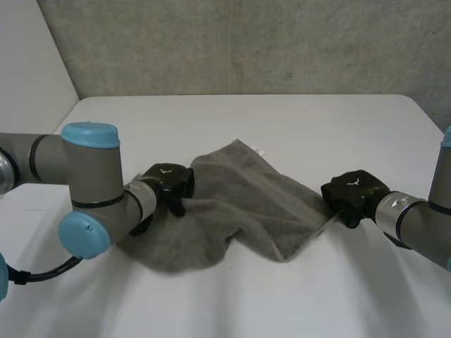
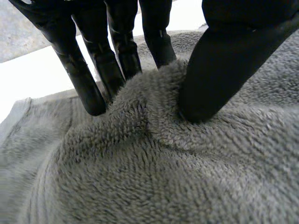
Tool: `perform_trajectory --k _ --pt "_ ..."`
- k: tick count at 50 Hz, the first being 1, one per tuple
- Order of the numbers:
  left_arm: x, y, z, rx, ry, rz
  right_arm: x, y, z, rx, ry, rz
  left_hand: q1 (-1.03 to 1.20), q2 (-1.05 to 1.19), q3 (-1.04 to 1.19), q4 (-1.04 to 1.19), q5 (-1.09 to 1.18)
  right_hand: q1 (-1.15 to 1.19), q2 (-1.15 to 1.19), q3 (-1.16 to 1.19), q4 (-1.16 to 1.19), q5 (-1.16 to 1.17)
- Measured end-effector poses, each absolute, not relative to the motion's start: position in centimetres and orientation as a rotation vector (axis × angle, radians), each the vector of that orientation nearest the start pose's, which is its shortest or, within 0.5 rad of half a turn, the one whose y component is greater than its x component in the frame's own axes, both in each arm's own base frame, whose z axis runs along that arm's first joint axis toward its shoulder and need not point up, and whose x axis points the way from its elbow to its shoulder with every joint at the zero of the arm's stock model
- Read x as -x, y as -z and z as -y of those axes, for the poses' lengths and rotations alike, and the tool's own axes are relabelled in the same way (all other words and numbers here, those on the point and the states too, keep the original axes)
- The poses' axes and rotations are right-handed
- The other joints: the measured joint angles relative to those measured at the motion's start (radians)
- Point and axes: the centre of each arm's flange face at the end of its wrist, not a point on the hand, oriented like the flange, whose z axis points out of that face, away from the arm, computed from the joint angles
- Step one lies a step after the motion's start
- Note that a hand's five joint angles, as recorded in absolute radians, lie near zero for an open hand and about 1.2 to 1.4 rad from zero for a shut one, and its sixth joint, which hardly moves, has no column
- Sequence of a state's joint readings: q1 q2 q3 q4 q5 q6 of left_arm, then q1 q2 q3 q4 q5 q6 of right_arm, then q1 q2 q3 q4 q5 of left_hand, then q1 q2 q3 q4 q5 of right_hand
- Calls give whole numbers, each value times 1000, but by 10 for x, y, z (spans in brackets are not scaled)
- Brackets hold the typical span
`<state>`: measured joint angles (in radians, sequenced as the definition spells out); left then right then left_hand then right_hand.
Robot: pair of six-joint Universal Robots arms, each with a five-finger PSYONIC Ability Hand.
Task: Fold the towel.
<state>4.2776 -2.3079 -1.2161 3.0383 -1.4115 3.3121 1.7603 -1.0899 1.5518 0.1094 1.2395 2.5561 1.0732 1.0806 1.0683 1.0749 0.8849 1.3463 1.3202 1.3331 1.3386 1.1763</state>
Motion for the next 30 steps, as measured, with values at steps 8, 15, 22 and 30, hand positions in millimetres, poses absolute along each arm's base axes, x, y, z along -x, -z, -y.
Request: perform_trajectory --k 8,15,22,30 --pt "304 -168 330 -941 1906 -2541 -230 -176 318 1242 1668 -2264 95 125 134 133 110 0 0 0 0 0" --pt "312 -257 375 -715 2355 -2170 -265 -254 360 1188 2235 -1901 103 133 144 141 119 0 1 0 9 0" --pt "304 -376 392 -339 2840 -1642 -286 -378 375 824 2850 -1302 105 135 145 142 122 1 1 0 9 0" --pt "286 -383 380 -82 2874 -1722 -287 -403 363 678 2886 -1165 107 135 145 142 124 1 1 9 9 8"
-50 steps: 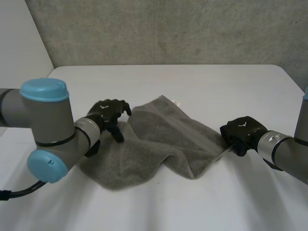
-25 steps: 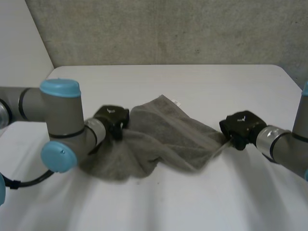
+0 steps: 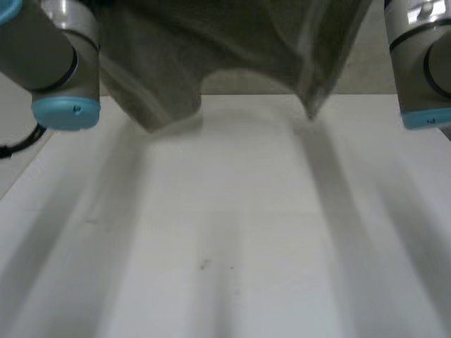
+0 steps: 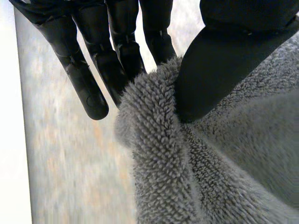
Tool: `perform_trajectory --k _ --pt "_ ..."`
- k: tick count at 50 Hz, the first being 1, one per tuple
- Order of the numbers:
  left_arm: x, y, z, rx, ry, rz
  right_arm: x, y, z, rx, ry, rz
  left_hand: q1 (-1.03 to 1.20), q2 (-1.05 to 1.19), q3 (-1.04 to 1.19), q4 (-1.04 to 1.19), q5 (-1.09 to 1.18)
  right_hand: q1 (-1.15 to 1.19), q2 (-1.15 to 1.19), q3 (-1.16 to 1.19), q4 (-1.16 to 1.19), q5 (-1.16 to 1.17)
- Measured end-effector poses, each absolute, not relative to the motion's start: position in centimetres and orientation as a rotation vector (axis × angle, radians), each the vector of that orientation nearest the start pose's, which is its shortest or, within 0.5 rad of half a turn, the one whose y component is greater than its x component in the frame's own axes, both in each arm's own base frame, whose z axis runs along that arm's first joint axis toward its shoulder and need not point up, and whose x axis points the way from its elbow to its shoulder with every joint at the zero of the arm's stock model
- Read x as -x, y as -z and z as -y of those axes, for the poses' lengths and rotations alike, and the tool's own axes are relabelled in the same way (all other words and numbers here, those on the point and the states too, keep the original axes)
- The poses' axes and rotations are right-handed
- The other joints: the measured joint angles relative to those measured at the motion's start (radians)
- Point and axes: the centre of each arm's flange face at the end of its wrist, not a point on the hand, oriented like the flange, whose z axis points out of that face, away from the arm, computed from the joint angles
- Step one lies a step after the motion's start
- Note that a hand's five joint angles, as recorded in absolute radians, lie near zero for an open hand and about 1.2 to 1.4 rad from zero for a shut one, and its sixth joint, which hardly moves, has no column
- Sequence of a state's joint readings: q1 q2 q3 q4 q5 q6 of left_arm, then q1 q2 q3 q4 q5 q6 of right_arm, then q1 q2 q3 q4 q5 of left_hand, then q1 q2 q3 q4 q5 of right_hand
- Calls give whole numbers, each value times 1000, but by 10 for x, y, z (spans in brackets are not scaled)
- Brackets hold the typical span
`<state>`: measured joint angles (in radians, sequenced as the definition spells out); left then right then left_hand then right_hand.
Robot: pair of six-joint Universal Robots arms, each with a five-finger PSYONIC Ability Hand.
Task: Fold the towel.
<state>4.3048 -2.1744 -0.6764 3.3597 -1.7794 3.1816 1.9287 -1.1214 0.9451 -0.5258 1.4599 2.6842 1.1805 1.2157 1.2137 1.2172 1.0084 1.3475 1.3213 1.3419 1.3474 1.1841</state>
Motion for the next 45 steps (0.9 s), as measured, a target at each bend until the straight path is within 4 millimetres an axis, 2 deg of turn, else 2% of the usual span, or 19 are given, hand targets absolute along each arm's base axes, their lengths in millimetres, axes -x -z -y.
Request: perform_trajectory --k 3,5,8,9,10,11,16,19,23,26,28,33,38,45 --pt "278 -346 375 -72 2748 -1912 -286 -375 361 745 2785 -1297 0 0 0 0 0 0 0 0 0 0" --pt "272 -313 367 -92 2624 -2054 -286 -344 358 833 2667 -1436 0 0 0 0 0 0 0 0 0 0" --pt "264 -260 350 -157 2433 -2243 -286 -288 351 989 2426 -1674 0 0 0 0 0 0 0 0 0 0" --pt "261 -235 340 -199 2347 -2320 -284 -266 347 1049 2325 -1767 0 0 0 0 0 0 0 0 0 0" --pt "260 -226 336 -216 2316 -2348 -283 -252 344 1088 2259 -1824 0 0 0 0 0 0 0 0 0 0" --pt "258 -205 325 -259 2237 -2413 -280 -225 337 1167 2122 -1935 0 0 0 0 0 0 1 0 0 0" --pt "254 -154 288 -400 2017 -2569 -263 -163 311 1369 1757 -2173 0 0 0 0 0 0 13 0 0 0" --pt "252 -137 266 -478 1916 -2623 -250 -143 301 1424 1638 -2248 0 0 0 0 1 0 13 0 0 0" --pt "250 -133 247 -534 1858 -2646 -237 -139 296 1431 1621 -2276 0 -2 -1 -3 1 0 13 0 0 0" --pt "248 -138 235 -554 1847 -2650 -231 -144 293 1417 1659 -2264 -9 -56 -54 -57 -6 0 13 0 0 0" --pt "247 -144 228 -563 1856 -2647 -227 -148 290 1405 1690 -2247 -96 -123 -121 -124 -82 0 13 0 0 0" --pt "249 -159 215 -592 1909 -2629 -222 -151 287 1386 1749 -2215 -524 -562 -559 -563 -532 0 13 0 0 0" --pt "253 -172 215 -596 1975 -2598 -219 -149 289 1377 1775 -2212 -642 -681 -677 -682 -652 0 13 0 0 0" --pt "256 -189 233 -561 2067 -2540 -216 -148 291 1371 1784 -2218 -662 -701 -699 -702 -673 0 13 0 0 0"
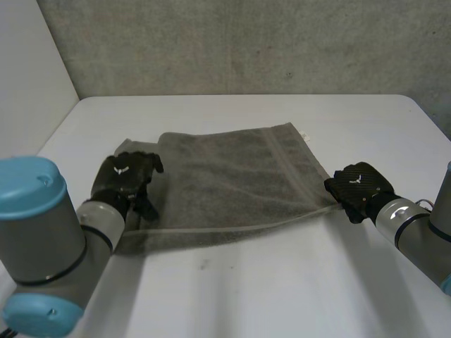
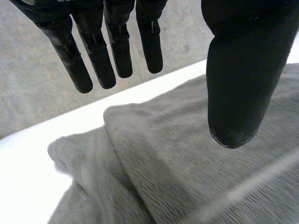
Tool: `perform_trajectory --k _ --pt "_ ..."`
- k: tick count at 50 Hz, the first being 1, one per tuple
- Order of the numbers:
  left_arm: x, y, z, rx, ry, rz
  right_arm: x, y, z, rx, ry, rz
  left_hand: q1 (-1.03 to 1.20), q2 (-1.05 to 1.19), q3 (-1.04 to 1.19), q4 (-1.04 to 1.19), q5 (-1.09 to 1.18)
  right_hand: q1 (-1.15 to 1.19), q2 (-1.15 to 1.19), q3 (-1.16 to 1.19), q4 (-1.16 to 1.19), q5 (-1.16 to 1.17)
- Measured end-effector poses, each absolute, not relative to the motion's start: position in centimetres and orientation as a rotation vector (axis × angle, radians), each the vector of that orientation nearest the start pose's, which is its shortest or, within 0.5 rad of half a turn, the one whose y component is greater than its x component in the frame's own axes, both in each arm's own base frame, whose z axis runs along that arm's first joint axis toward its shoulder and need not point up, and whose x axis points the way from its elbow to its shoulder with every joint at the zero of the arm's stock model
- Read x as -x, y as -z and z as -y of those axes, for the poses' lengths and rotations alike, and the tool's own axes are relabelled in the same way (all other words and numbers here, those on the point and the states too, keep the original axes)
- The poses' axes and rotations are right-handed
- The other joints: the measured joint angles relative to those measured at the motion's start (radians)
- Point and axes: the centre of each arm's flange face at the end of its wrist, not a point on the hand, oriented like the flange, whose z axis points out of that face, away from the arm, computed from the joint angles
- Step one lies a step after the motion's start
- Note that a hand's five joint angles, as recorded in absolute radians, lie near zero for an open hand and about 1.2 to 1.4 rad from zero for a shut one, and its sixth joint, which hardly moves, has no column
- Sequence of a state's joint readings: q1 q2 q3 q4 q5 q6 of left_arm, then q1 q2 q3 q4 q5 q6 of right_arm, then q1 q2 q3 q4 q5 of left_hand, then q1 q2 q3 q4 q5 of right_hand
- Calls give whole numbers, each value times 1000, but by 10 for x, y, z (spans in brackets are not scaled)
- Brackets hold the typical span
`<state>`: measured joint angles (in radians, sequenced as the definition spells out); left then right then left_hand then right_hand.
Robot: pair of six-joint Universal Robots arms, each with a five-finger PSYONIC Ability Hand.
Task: Fold the towel.
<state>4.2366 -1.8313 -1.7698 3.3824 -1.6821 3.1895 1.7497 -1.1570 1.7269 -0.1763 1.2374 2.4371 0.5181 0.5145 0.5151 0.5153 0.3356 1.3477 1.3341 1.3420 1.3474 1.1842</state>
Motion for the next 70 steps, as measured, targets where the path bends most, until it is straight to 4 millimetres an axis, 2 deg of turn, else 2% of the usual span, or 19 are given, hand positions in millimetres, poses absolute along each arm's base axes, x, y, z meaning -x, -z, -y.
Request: perform_trajectory --k 6,11,18,25,33,40,44,46,52,55,59,61,64,66,68,70 --pt "252 -192 257 -564 2045 -2492 -216 -146 291 1372 1777 -2222 0 0 0 0 2 0 0 0 0 0" --pt "244 -179 269 -677 1871 -2492 -216 -145 291 1375 1770 -2225 0 1 0 0 3 0 0 0 0 0" --pt "226 -164 264 -762 1589 -2583 -216 -144 292 1380 1769 -2229 0 1 1 1 4 0 0 0 0 0" --pt "207 -158 254 -719 1435 -2656 -215 -142 294 1378 1768 -2236 13 20 19 18 26 0 0 0 0 0" --pt "191 -151 252 -654 1372 -2683 -214 -141 294 1378 1761 -2241 135 139 137 136 141 0 0 0 0 0" --pt "188 -144 252 -640 1373 -2681 -214 -140 293 1379 1758 -2242 155 159 158 157 162 0 0 0 0 0" --pt "189 -141 254 -637 1411 -2662 -214 -140 293 1378 1758 -2244 332 339 338 338 339 0 0 0 0 0" --pt "189 -141 255 -635 1428 -2653 -214 -140 294 1377 1760 -2246 545 549 538 539 546 0 0 0 0 0" --pt "190 -144 255 -631 1471 -2629 -211 -146 297 1360 1786 -2255 653 676 674 675 668 0 0 0 0 0" --pt "191 -156 255 -628 1532 -2596 -207 -157 301 1339 1826 -2256 666 694 692 693 684 0 0 0 0 0" --pt "193 -188 255 -614 1683 -2509 -203 -187 303 1304 1902 -2236 674 700 698 700 693 0 0 0 0 0" --pt "194 -209 256 -602 1777 -2449 -200 -216 302 1270 1953 -2218 674 701 700 701 693 0 0 0 0 0" --pt "195 -240 255 -581 1902 -2359 -197 -247 299 1236 1993 -2201 678 702 700 701 693 0 0 0 0 0" --pt "195 -269 252 -560 2010 -2274 -195 -273 295 1214 2023 -2185 678 702 700 701 695 0 0 0 0 0" --pt "195 -300 247 -540 2108 -2191 -194 -309 287 1198 2059 -2161 678 703 701 702 697 0 0 0 0 0" --pt "194 -319 241 -534 2153 -2151 -193 -332 280 1193 2078 -2146 678 703 701 702 697 0 0 0 0 0"
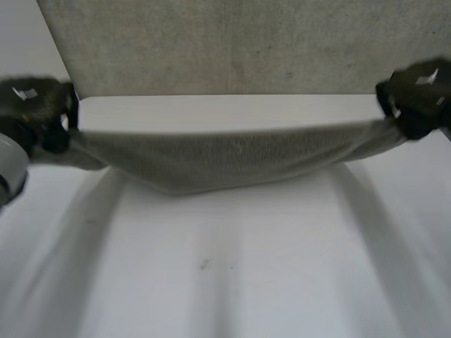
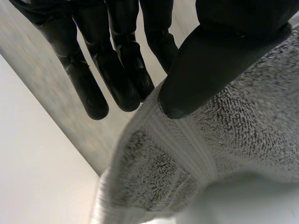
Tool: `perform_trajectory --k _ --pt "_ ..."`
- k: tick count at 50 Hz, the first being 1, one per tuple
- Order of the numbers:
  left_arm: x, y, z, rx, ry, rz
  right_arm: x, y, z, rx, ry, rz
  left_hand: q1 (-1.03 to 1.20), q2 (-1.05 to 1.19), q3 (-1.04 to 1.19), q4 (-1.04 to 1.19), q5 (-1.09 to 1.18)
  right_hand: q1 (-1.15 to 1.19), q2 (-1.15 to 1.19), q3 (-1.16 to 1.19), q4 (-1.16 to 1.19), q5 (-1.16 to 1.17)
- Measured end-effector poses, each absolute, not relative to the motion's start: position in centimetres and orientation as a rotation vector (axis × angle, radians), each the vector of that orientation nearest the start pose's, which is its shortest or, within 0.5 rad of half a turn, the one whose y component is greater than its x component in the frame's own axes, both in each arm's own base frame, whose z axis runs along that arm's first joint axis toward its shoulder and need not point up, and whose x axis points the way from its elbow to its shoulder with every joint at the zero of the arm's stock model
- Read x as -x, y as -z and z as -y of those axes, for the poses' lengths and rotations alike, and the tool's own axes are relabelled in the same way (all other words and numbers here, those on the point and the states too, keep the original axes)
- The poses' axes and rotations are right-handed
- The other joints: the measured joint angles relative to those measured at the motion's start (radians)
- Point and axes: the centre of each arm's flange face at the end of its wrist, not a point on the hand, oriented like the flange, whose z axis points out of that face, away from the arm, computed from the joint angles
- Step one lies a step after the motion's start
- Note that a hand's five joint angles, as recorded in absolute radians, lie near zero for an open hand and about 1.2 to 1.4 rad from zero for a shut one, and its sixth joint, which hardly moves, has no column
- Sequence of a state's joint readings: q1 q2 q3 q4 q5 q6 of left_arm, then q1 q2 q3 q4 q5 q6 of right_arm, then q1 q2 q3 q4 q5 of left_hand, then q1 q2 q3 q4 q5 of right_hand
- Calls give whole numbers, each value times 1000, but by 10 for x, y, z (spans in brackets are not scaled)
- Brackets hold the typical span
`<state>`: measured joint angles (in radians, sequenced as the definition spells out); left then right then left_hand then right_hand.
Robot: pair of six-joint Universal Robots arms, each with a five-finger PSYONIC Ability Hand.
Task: Fold the towel.
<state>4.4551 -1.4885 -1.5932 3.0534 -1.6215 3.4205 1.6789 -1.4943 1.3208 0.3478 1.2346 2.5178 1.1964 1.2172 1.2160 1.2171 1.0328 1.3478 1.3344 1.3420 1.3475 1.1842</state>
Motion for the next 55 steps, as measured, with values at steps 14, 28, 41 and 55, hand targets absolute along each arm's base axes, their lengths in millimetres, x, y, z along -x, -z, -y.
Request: perform_trajectory --k 14,28,41,55 --pt "199 -326 223 -671 1875 -2378 -193 -364 261 1367 1822 -2269 3 1 0 0 0 0 0 0 0 0" --pt "234 -225 296 -788 1598 -2559 -221 -263 314 1494 1501 -2374 3 1 0 0 0 0 0 0 0 0" --pt "277 -318 395 -693 2403 -1945 -262 -321 407 1205 2399 -1939 3 1 0 0 0 0 0 0 0 0" --pt "262 -431 386 -260 3145 -1417 -251 -458 386 674 2826 -1256 3 1 0 0 1 1 0 0 0 1"
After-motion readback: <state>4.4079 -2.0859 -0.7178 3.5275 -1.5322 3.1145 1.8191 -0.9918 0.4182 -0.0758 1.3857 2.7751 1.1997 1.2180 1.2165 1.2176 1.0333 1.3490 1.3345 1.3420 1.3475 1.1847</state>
